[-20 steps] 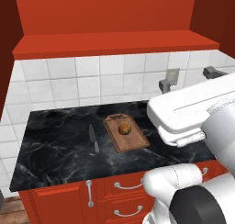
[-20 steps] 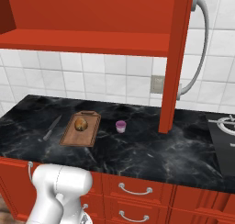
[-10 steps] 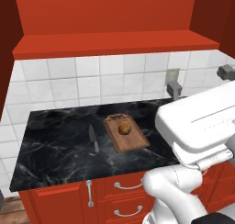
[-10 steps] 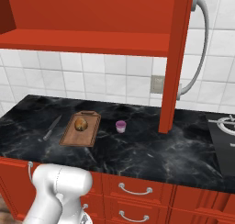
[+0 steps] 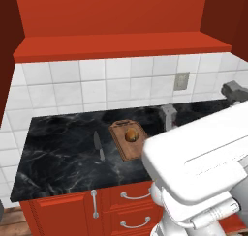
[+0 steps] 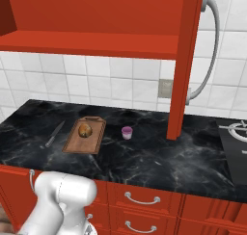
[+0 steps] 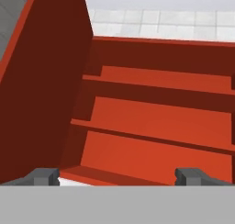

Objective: Pick the bread, place it on the cutting board, pick the jam, place it on the counter, and close the cabinet.

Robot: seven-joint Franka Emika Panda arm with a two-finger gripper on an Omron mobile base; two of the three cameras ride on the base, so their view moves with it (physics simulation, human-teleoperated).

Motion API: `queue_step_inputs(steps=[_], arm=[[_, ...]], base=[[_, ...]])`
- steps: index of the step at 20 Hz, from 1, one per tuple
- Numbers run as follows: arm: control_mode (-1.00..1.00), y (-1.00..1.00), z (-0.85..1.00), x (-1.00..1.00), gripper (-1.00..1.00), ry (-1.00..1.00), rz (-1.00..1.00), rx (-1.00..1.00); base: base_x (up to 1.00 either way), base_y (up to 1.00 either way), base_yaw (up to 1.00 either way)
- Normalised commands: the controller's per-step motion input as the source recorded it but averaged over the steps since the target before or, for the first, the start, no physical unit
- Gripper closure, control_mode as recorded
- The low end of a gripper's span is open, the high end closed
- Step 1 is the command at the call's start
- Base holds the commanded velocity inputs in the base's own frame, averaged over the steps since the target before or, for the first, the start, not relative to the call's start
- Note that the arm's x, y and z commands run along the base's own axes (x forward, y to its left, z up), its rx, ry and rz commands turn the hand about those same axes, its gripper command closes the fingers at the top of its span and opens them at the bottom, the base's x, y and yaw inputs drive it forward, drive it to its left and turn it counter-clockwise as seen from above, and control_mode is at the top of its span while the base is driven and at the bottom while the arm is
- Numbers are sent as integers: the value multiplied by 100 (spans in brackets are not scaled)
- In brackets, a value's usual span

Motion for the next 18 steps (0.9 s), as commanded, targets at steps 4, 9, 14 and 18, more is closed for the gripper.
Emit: queue_step_inputs(steps=[4, 9, 14, 18], arm=[[-100, 30, 0, -31, -100, 0, 0, 0], [-100, 21, 0, -23, -100, 0, 1, 0], [-100, 15, 0, -10, -100, 0, 4, 0], [-100, 7, 0, 0, -100, 0, 7, 0]], base=[[0, 0, 0], [0, 0, 0], [0, 0, 0], [0, 0, 0]])
